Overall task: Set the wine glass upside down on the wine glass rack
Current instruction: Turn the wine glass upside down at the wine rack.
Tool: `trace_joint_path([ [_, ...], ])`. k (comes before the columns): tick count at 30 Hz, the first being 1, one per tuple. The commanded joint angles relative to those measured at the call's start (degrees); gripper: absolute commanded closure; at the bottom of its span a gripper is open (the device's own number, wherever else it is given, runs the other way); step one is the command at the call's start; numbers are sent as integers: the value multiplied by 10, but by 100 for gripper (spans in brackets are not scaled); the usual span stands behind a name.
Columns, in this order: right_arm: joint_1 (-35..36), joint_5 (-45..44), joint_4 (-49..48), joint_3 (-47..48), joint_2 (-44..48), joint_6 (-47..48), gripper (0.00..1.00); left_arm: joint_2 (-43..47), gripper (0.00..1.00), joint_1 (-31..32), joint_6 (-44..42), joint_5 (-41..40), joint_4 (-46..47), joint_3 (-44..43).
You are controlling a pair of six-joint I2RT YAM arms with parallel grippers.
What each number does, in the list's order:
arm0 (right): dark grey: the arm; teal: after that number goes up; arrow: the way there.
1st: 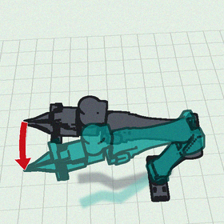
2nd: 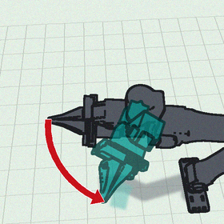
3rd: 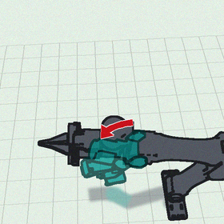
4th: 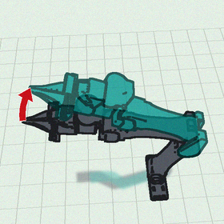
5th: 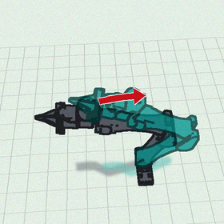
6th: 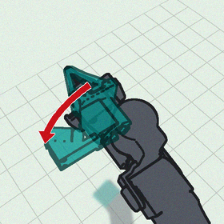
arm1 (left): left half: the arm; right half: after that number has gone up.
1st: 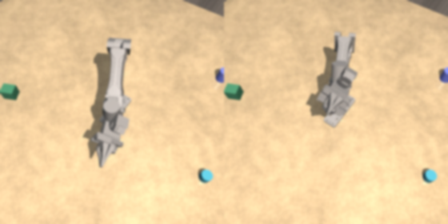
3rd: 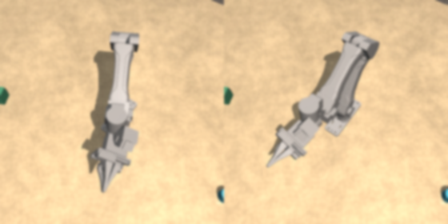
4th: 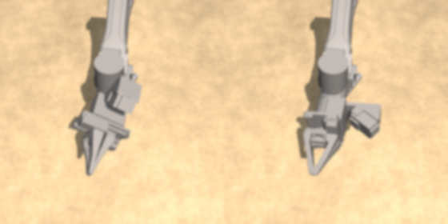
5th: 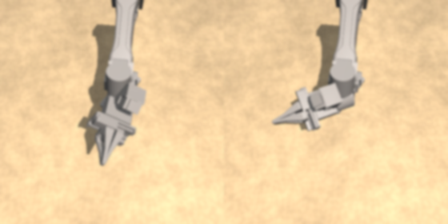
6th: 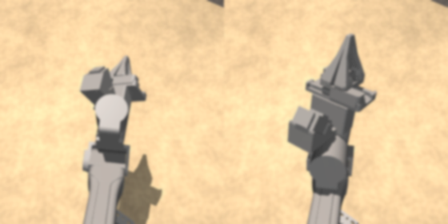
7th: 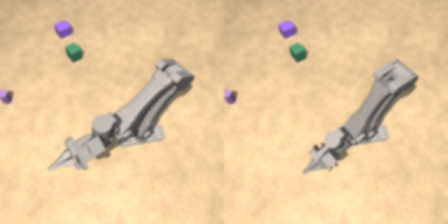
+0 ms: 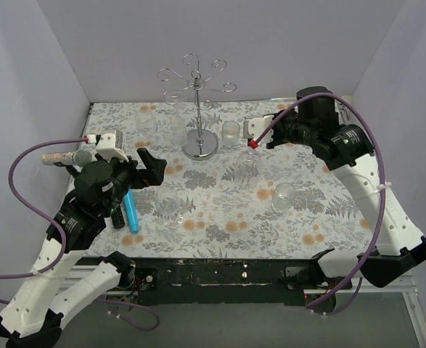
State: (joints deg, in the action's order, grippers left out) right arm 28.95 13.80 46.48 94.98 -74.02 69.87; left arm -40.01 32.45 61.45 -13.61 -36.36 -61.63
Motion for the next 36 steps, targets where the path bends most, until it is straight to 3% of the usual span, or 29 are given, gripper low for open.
trace_joint_path([
  [1,33,-50,-60,46,-15,83,99,-8,2,1,1,-12,19,8],
  [15,112,-126,-140,114,-126,114,99,12,2,1,-8,-29,-1,4],
  [36,114,-192,-227,174,-239,126,99,24,2,1,-13,-36,-6,11],
])
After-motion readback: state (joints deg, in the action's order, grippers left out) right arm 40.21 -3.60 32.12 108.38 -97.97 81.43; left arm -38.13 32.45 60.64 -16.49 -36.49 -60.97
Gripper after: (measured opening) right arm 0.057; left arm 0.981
